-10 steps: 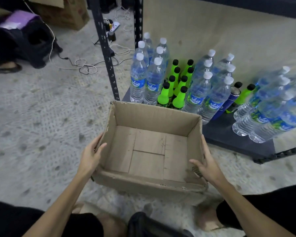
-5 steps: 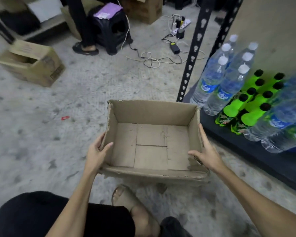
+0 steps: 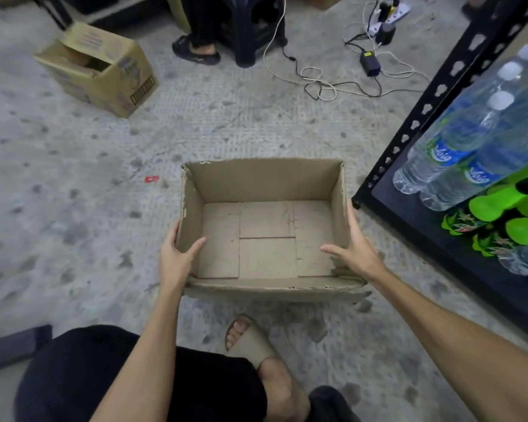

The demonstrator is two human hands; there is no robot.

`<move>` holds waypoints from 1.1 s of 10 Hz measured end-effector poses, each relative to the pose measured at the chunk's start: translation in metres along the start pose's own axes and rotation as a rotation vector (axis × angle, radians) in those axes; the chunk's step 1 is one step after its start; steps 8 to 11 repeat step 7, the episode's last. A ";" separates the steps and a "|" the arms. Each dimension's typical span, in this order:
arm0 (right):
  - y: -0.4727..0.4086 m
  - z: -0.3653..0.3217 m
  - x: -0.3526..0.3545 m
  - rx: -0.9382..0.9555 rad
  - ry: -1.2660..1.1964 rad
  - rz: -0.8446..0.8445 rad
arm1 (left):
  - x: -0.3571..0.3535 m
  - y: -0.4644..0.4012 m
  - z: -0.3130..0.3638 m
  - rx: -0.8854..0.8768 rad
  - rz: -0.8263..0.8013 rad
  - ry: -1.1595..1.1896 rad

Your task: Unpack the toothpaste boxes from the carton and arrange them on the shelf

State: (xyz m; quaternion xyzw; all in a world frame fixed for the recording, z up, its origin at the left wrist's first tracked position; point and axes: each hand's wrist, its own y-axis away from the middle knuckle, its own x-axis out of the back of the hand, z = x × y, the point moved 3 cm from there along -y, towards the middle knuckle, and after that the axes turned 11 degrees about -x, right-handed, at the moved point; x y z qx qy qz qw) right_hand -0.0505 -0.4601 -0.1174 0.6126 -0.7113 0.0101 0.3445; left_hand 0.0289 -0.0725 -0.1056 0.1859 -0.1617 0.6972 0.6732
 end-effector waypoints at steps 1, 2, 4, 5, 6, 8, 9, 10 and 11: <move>-0.003 0.000 -0.002 -0.009 0.019 0.012 | -0.004 -0.005 -0.003 -0.004 0.008 -0.040; -0.007 0.001 -0.003 -0.041 0.023 0.031 | -0.007 -0.006 -0.003 0.011 0.027 -0.116; -0.006 -0.002 0.000 -0.155 0.208 0.083 | -0.011 -0.004 0.001 -0.011 0.065 -0.262; -0.003 0.000 0.004 -0.204 0.419 0.171 | -0.013 -0.001 0.003 -0.035 0.105 -0.412; 0.003 0.003 0.010 -0.188 0.474 0.284 | -0.018 0.003 0.016 -0.094 0.224 -0.531; 0.022 0.002 0.018 -0.132 0.379 0.372 | -0.038 0.012 0.038 -0.259 0.236 -0.500; 0.022 0.002 0.018 -0.132 0.379 0.372 | -0.038 0.012 0.038 -0.259 0.236 -0.500; 0.022 0.002 0.018 -0.132 0.379 0.372 | -0.038 0.012 0.038 -0.259 0.236 -0.500; 0.022 0.002 0.018 -0.132 0.379 0.372 | -0.038 0.012 0.038 -0.259 0.236 -0.500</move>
